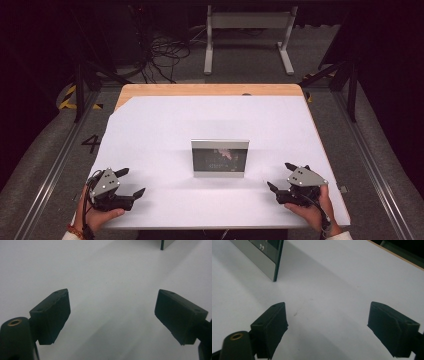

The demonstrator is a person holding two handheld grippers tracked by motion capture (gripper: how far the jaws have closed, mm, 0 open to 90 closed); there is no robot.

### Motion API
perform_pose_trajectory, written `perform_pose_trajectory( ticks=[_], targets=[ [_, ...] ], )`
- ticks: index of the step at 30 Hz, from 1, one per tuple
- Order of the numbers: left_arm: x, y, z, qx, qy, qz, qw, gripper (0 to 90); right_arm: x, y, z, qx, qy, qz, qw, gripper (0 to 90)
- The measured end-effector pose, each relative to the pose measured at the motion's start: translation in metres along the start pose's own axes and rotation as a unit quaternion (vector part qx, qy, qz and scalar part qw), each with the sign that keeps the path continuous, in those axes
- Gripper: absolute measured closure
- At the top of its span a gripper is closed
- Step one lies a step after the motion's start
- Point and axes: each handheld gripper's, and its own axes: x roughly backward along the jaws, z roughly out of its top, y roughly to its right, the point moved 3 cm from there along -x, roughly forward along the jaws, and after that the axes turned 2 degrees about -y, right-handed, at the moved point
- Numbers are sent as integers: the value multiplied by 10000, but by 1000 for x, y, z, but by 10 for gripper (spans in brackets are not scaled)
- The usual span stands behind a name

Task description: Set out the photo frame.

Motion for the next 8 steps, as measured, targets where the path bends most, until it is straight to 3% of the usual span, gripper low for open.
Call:
perform_pose_trajectory(
  ticks=[8],
  targets=[
    [-2, -1, 1, 13, -8, 2, 10000, 138, 2, 1, 0, -59, 68, -53, 9999, 154]
  ],
)
